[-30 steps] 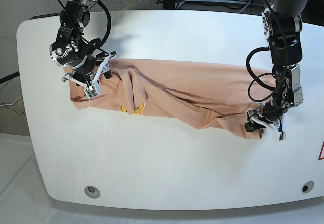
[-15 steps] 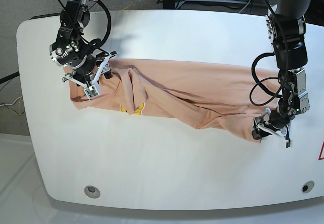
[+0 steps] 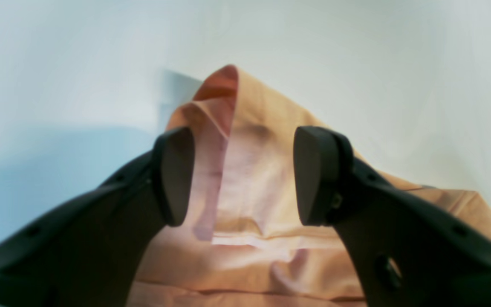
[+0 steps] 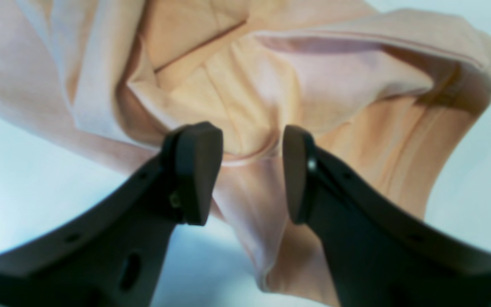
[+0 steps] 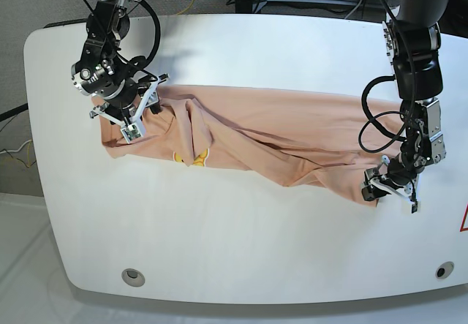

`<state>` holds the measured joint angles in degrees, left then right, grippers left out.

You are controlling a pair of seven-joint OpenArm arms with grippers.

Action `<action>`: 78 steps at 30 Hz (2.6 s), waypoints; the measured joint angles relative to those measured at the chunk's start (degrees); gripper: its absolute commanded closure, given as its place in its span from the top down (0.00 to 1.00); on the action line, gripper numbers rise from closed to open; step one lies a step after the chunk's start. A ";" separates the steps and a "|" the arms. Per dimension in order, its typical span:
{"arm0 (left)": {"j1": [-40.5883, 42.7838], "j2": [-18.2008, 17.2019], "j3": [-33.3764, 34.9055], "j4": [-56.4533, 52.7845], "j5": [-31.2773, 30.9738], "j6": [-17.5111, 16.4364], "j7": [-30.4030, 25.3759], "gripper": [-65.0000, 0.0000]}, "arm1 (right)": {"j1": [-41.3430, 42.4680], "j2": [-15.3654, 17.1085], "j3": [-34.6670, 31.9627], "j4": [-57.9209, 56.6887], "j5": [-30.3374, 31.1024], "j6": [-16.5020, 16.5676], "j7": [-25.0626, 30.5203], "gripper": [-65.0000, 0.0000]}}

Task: Fold the T-shirt properly
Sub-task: 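Close the left gripper on the shirt's folded end, then hold the shirt end with the left gripper while the right gripper holds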

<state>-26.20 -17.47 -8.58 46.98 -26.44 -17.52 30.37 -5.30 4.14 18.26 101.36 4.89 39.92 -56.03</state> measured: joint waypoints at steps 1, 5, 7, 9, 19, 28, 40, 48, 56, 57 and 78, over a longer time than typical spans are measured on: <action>0.00 0.15 0.00 0.00 0.02 0.00 0.00 0.53 | -0.15 0.00 0.00 0.00 0.02 0.00 0.02 0.41; 0.07 1.03 -0.13 0.00 0.00 -0.04 0.00 0.53 | -0.66 -0.04 0.00 0.00 0.02 0.02 0.00 0.41; 0.17 1.49 -0.13 0.00 0.00 -0.07 0.00 0.53 | -0.79 -0.02 0.00 0.00 0.00 0.02 -0.02 0.41; 0.20 1.75 -0.13 -0.02 0.00 -0.04 0.00 0.53 | -0.79 0.00 0.00 0.00 0.00 0.02 0.00 0.41; 1.42 2.08 -0.13 -0.07 0.02 0.00 0.04 0.53 | -0.79 0.00 0.00 0.00 0.00 0.02 0.00 0.41; 2.14 1.95 -0.13 -0.07 0.04 0.15 -1.09 0.53 | -1.33 -0.04 0.00 0.00 0.00 0.02 -0.02 0.41; 2.36 1.55 -0.13 -0.07 -0.02 0.33 -1.44 0.53 | -1.42 -0.02 0.00 0.00 0.00 0.02 0.00 0.41; 2.36 1.07 -0.13 -0.07 0.59 0.33 -1.40 0.53 | -1.42 -0.04 0.00 0.00 0.02 0.02 0.00 0.41; 2.38 1.95 -0.44 -0.07 4.87 0.35 -1.53 0.53 | -1.42 -0.02 0.00 0.00 0.02 0.02 0.00 0.41; 2.36 2.14 -0.42 -0.07 4.98 0.35 -1.53 0.53 | -1.42 -0.07 0.00 -0.02 0.02 0.02 0.02 0.41; 2.21 4.24 -0.24 -0.04 4.98 0.33 -2.19 0.52 | -1.49 -0.17 0.00 0.00 0.02 0.02 0.02 0.41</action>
<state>-23.99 -13.23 -8.82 46.94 -21.45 -17.19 28.18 -6.79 3.97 18.26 101.36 4.91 39.94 -56.01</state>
